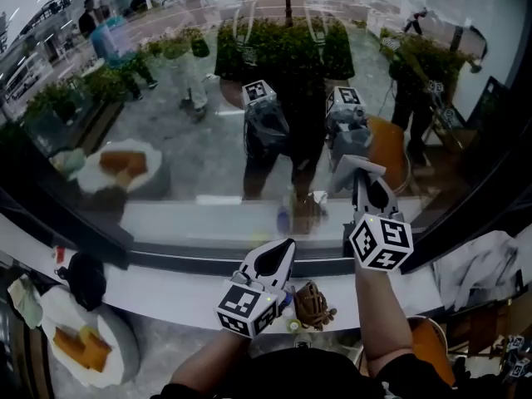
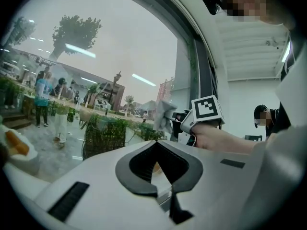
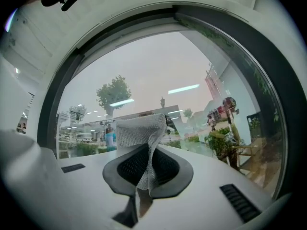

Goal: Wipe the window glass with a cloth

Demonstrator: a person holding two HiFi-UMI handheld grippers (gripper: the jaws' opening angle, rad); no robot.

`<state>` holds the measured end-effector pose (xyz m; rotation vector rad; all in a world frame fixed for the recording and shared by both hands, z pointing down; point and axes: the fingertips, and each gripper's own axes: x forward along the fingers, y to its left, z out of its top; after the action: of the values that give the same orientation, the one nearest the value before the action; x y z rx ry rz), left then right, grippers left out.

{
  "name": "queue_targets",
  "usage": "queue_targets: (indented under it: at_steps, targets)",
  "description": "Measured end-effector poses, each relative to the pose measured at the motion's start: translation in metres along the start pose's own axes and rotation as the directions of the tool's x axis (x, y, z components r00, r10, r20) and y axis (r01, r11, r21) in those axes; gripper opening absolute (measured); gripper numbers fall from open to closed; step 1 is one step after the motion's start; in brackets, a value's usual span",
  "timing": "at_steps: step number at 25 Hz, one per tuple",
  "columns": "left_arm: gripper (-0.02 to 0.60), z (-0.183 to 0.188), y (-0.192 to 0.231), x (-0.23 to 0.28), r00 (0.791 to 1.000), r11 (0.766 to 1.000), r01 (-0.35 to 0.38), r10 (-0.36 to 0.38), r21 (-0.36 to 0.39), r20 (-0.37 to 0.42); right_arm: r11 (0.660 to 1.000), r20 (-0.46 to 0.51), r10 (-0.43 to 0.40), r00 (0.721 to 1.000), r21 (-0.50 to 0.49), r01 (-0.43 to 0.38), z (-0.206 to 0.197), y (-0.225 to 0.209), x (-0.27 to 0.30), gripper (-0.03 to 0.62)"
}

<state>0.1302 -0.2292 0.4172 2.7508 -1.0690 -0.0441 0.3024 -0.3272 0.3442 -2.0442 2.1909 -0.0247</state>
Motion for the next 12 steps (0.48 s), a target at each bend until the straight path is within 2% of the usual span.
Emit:
queue_targets:
  at_steps: [12]
  targets:
    - [0.008,0.012,0.076,-0.081,0.994,0.995,-0.103,0.103,-0.010,0.026,0.994,-0.016,0.106,0.994,0.001,-0.106,-0.017,0.124,0.027,0.041]
